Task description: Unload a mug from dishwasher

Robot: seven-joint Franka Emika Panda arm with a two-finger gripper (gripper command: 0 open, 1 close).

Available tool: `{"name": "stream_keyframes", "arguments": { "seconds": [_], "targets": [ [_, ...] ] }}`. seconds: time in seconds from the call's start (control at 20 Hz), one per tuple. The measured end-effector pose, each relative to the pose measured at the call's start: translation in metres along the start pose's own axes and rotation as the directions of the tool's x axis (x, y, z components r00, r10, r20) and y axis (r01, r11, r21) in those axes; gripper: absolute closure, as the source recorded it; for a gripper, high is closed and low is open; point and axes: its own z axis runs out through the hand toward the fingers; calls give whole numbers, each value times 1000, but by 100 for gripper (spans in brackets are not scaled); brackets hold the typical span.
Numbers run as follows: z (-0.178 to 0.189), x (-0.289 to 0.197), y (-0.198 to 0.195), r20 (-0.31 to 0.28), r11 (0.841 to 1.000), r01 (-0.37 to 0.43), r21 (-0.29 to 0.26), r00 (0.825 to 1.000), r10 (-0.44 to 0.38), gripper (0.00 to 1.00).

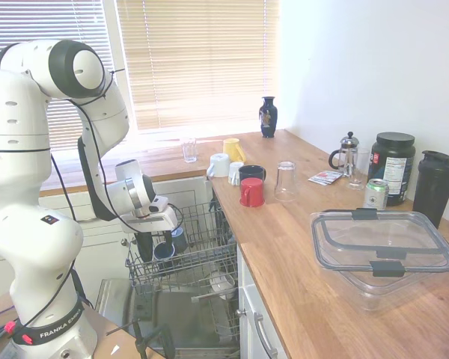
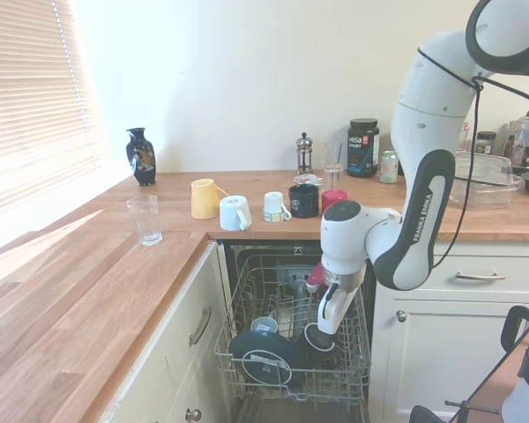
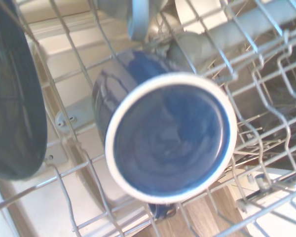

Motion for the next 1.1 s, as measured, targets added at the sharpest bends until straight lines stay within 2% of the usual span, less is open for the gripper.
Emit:
{"name": "stream_keyframes", "arguments": {
  "seconds": [0.2,0.55,0.8,1.1],
  "targets": [
    [5,-2,-11,19,1000,20,-9,1000,-20,0],
    [26,-19,-39,52,994,102,-27,994,-100,0],
    [47,-16,-37,69,993,111,-33,992,-109,0],
    [67,-12,-33,71,994,112,-13,991,-111,0]
  ]
}}
